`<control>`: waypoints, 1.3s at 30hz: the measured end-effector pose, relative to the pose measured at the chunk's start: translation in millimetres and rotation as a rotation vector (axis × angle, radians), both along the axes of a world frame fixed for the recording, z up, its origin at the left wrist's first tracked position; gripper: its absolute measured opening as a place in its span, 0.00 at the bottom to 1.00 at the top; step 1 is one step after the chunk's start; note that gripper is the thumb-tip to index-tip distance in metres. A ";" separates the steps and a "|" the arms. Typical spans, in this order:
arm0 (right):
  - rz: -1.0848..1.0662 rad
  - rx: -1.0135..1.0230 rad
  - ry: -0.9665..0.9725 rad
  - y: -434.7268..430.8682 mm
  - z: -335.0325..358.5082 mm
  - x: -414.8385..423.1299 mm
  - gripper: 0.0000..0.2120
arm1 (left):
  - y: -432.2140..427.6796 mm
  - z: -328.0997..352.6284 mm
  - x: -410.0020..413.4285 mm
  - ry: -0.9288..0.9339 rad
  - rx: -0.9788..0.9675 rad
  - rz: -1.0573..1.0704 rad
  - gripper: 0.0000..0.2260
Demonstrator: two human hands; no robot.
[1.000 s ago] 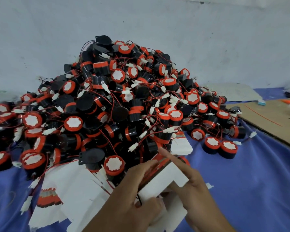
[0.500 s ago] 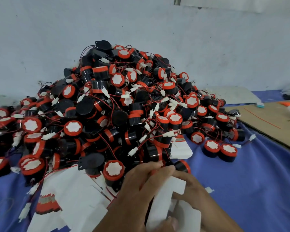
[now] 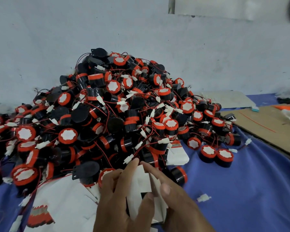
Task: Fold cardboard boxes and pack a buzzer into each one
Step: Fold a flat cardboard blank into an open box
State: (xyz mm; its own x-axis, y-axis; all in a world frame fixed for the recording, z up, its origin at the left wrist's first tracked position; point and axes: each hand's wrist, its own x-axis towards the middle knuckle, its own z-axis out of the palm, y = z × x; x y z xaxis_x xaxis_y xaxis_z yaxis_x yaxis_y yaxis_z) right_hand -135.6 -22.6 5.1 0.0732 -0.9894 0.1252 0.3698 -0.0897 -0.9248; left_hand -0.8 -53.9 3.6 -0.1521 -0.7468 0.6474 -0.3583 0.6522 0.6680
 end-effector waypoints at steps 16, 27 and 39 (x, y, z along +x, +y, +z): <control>0.009 0.037 -0.086 10.8 8.4 2.5 0.42 | 3.1 10.4 18.8 -0.257 0.000 -0.182 0.37; 0.142 0.015 -0.216 7.9 4.8 0.7 0.32 | -1.0 9.7 25.3 -0.249 0.022 -0.204 0.35; -0.188 -0.057 0.284 1.3 -12.2 3.9 0.27 | -2.3 6.6 25.9 -0.297 0.018 -0.325 0.34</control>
